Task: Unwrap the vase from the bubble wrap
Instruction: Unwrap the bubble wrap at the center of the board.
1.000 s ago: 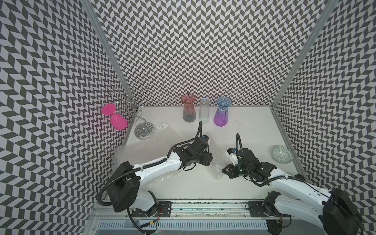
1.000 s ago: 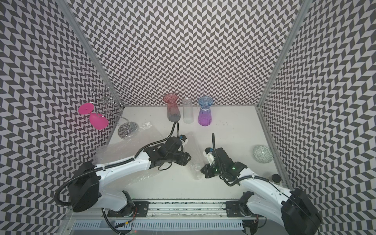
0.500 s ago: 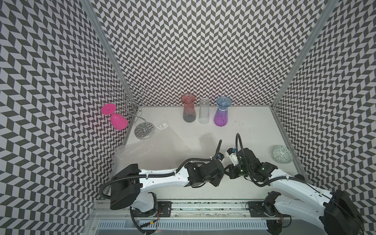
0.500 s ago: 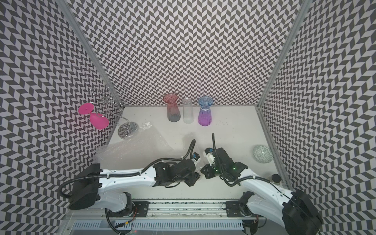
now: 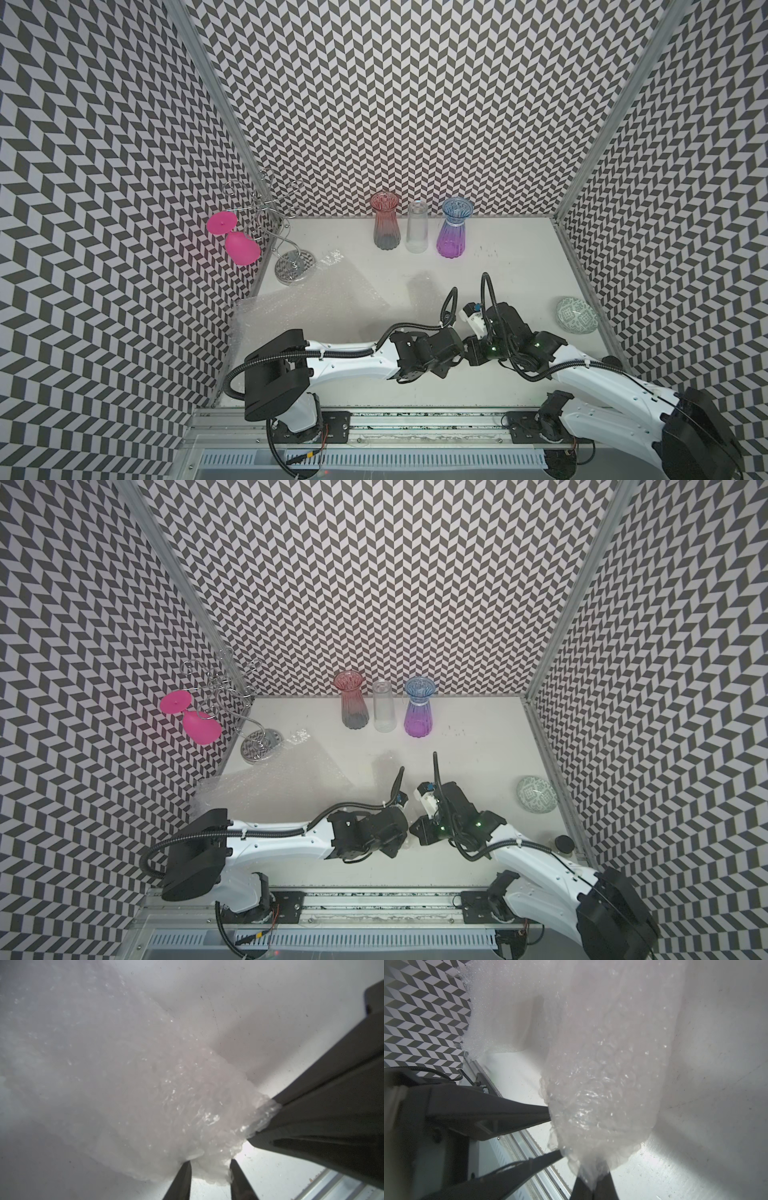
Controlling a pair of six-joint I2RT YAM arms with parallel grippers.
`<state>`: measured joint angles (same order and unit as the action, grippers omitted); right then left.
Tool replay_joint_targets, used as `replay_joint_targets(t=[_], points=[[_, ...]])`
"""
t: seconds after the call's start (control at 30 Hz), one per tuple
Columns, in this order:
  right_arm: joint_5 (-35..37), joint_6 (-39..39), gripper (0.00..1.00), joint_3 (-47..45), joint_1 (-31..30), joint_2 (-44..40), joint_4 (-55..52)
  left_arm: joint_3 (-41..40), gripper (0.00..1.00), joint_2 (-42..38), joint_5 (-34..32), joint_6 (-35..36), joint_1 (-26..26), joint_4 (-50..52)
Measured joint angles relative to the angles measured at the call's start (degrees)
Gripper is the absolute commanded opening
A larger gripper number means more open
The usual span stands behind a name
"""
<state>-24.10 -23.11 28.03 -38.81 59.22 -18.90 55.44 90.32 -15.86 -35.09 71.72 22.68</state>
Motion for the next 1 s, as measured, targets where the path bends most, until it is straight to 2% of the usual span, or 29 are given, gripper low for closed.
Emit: replay_joint_targets(t=[0.17, 0.27, 0.57, 0.77, 1.0], points=[[-0.15, 0.07, 0.0, 0.0, 0.0, 0.0, 0.02, 0.02, 0.14, 0.09, -0.98, -0.35, 0.0, 0.24], [-0.2, 0.09, 0.0, 0.0, 0.0, 0.0, 0.02, 0.02, 0.0, 0.09, -1.16, -0.39, 0.0, 0.35], [-0.2, 0.09, 0.0, 0.0, 0.02, 0.0, 0.04, -0.74, 0.0, -1.14, -0.37, -0.44, -0.02, 0.44], [-0.13, 0.09, 0.0, 0.0, 0.0, -0.02, 0.02, -5.9, 0.0, -8.28, 1.84, -1.73, -0.74, -0.55], [0.33, 0.07, 0.0, 0.0, 0.0, 0.0, -0.15, -12.22, 0.0, -15.15, 4.31, -4.04, -5.2, -1.57]])
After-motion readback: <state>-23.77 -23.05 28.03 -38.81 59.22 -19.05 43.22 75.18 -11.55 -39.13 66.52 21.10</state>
